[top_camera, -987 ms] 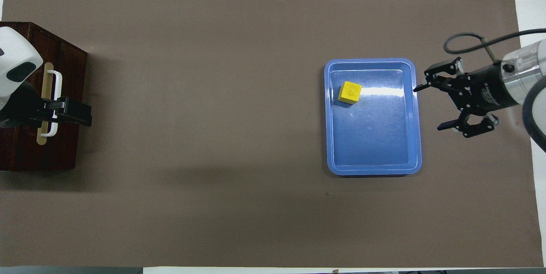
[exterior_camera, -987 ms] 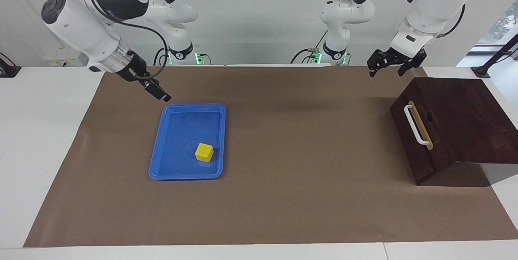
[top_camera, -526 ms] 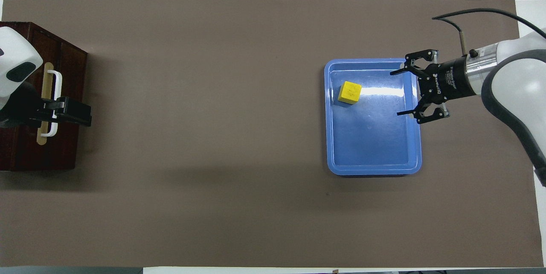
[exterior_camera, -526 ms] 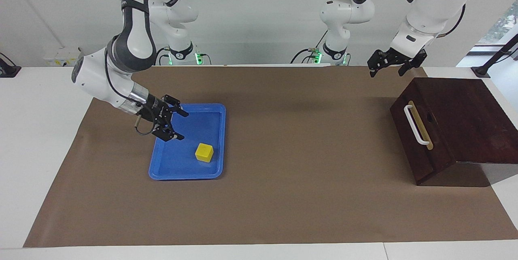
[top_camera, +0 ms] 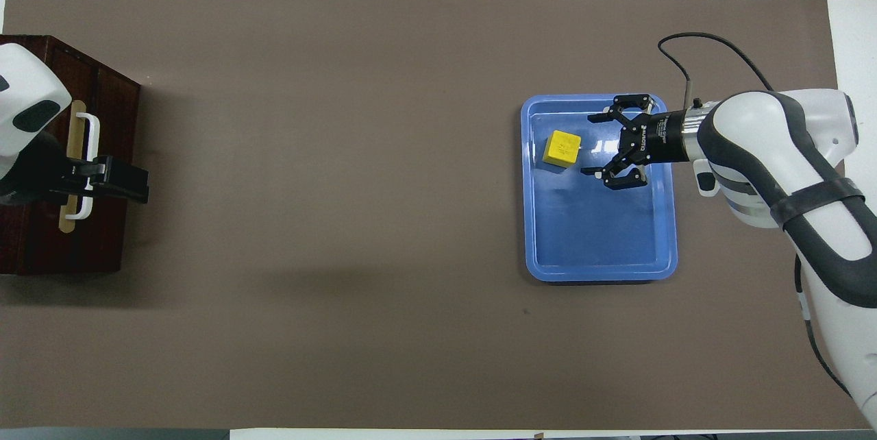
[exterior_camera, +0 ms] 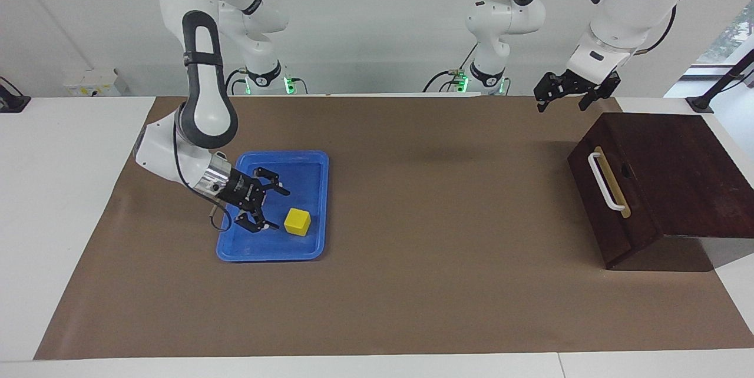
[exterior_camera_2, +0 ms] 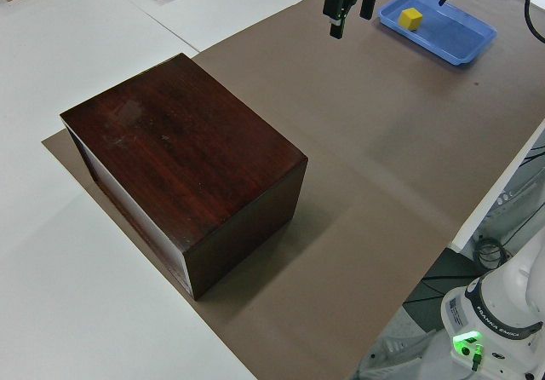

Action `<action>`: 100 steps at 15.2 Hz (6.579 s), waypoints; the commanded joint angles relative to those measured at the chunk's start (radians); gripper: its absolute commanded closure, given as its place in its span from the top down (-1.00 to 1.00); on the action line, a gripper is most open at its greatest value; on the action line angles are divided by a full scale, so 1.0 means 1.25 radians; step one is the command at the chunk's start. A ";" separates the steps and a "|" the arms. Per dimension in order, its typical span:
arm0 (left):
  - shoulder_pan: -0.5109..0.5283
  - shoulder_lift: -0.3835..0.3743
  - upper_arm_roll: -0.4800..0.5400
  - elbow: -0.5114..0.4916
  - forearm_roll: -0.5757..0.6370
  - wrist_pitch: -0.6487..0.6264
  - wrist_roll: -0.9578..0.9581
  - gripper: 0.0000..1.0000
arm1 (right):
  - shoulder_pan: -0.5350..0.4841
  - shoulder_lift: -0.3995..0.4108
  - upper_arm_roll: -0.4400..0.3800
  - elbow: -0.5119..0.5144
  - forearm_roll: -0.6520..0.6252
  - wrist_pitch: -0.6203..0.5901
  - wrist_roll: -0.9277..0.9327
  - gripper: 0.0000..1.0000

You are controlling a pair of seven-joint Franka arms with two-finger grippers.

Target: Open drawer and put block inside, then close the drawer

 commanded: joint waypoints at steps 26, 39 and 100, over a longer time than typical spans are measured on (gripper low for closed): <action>0.065 0.122 0.009 -0.291 0.450 0.523 0.009 1.00 | 0.028 0.017 -0.007 -0.050 0.056 0.065 -0.125 1.00; 0.065 0.150 0.008 -0.339 0.451 0.598 0.009 1.00 | 0.028 0.017 -0.007 -0.050 0.056 0.066 -0.124 0.37; -0.371 0.274 0.009 0.149 0.031 0.211 -1.602 1.00 | 0.373 -0.069 0.007 0.162 -0.088 0.058 0.306 -1.00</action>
